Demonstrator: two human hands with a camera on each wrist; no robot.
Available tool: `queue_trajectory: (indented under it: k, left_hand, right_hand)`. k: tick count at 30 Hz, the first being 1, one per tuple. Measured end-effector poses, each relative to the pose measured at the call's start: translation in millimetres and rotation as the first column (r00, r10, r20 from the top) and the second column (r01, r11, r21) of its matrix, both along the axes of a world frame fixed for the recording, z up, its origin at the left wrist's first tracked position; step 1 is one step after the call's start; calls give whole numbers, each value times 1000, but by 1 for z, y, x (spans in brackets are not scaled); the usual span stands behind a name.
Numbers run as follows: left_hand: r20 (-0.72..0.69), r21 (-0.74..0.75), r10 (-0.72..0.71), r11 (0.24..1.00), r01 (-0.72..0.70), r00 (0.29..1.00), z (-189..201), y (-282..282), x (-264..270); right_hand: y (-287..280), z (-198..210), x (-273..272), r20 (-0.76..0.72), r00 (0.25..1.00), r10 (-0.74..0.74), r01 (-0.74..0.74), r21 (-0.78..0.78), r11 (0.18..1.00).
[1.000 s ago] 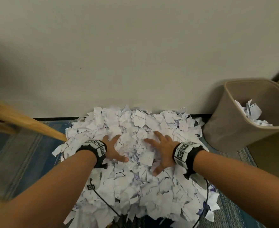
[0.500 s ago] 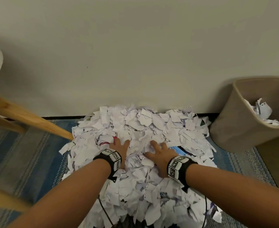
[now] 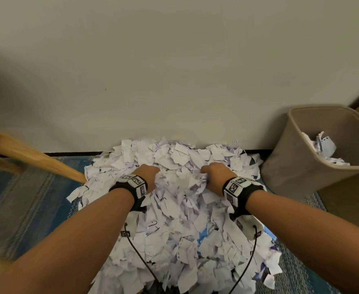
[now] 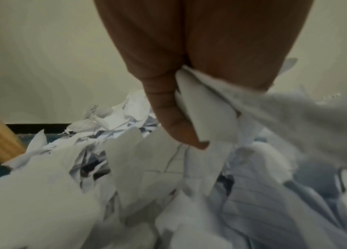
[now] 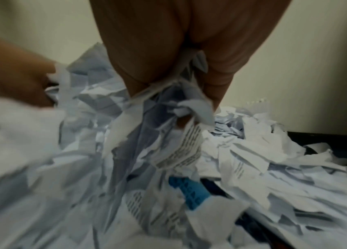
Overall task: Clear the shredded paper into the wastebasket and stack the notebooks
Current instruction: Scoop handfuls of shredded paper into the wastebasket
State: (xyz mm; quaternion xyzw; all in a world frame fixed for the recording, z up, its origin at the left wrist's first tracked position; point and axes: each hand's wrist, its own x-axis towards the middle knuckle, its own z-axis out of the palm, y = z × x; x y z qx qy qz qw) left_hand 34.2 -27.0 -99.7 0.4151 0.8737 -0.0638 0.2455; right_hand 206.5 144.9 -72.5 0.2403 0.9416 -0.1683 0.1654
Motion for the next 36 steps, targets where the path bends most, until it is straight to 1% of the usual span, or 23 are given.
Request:
queue_trajectory:
  k: [3,5,7,8,11,14,16,19,21,22,23,27,29,30,32,33,36]
  left_hand:
    - [-8,56,30,998,-29,1000,7,7,-8]
    - [-27,86,36,996,-33,999,14,11,-14]
    - [-61,128,41,991,-33,997,24,16,-19]
    - [-75,167,51,985,-38,996,29,18,-20]
    - [-91,301,92,952,-60,992,46,29,-21]
    - [-91,408,110,911,-64,990,64,45,-15]
    - [-130,469,106,883,-33,986,75,59,-9]
    - [-217,533,98,845,34,971,93,84,6]
    - [-238,580,82,811,74,968,103,101,17]
    - [-232,608,76,789,84,970,108,111,24]
    - [-223,639,72,764,90,972,113,122,32]
    - [-164,745,50,661,90,985,131,166,68]
    - [-121,791,32,608,76,992,139,192,89]
    - [-98,814,23,577,67,995,143,204,99]
    - [-65,856,1,513,56,998,152,228,120]
    - [-55,871,-6,488,51,998,156,238,132]
    - [-49,900,-51,432,66,998,166,265,169]
  right_hand:
    - [10,12,-1,-79,993,-87,85,-22,996]
    - [16,21,0,-98,987,-127,126,-16,992]
    - [24,25,2,-129,973,-192,186,-55,981]
    - [29,30,3,-146,960,-238,229,-78,970]
    - [47,50,10,-233,914,-332,321,-85,943]
    - [69,78,18,-361,830,-426,415,-111,903]
    - [88,96,25,-436,778,-452,447,-122,886]
    - [117,123,43,-509,701,-499,502,-145,853]
    - [137,142,61,-567,621,-541,557,-166,814]
    - [145,153,72,-595,571,-566,586,-187,788]
    - [154,160,84,-609,537,-584,616,-191,764]
    - [181,158,133,-619,421,-663,735,-196,649]
    - [187,153,155,-601,381,-703,776,-206,597]
    - [191,151,163,-588,370,-719,790,-209,577]
    - [196,146,176,-563,381,-733,818,-163,551]
    - [197,143,181,-555,404,-727,824,-126,553]
    - [202,132,189,-536,500,-680,793,-31,608]
